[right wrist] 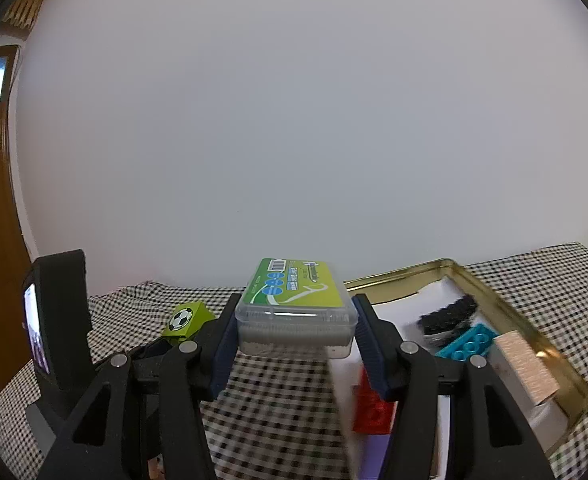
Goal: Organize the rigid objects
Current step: 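Carry the green cube and clear box over the tin tray with both grippers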
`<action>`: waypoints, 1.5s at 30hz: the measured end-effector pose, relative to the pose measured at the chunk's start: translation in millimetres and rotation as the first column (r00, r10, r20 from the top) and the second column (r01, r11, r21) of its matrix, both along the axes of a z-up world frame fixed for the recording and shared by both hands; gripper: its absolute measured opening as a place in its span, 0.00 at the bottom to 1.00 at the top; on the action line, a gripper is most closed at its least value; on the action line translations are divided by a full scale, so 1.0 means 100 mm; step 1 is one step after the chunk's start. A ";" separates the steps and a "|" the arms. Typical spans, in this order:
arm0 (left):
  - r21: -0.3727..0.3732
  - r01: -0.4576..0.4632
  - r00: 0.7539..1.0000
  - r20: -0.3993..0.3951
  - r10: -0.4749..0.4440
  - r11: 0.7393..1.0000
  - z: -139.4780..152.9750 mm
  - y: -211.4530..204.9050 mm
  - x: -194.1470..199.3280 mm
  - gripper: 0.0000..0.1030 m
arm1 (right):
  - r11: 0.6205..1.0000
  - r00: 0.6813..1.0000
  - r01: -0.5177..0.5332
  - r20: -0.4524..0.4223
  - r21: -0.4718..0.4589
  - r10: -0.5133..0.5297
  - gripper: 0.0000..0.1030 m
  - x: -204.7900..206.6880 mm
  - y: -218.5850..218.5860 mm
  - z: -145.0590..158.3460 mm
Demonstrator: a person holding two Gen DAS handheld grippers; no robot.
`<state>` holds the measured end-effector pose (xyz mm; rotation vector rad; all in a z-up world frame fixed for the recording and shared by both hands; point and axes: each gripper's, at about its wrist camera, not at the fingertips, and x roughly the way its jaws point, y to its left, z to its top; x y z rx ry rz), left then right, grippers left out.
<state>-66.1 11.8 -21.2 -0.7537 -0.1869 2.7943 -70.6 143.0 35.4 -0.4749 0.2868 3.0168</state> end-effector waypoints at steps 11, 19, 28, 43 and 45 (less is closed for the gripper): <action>-0.044 0.042 0.998 -0.049 -0.044 0.998 0.11 0.47 0.17 0.29 | 0.998 0.998 0.059 -0.022 -0.015 -0.059 0.55 0.15 0.40 0.03; -0.057 0.077 0.993 -0.082 -0.081 0.995 0.19 0.70 0.30 0.29 | 0.995 0.995 0.102 -0.016 0.001 -0.102 0.55 0.21 0.64 0.00; -0.059 0.109 0.989 -0.089 -0.114 0.992 0.21 0.88 0.38 0.29 | 0.990 0.990 0.142 -0.007 0.020 -0.142 0.55 0.24 0.84 -0.06; -0.110 0.176 0.980 -0.071 -0.184 0.978 0.15 1.23 0.53 0.29 | 0.988 0.989 0.134 0.050 0.081 -0.138 0.55 0.61 0.74 -0.10; -0.123 0.193 0.976 -0.075 -0.203 0.973 0.14 1.29 0.57 0.29 | 0.987 0.990 0.127 0.057 0.093 -0.133 0.55 0.53 0.75 -0.16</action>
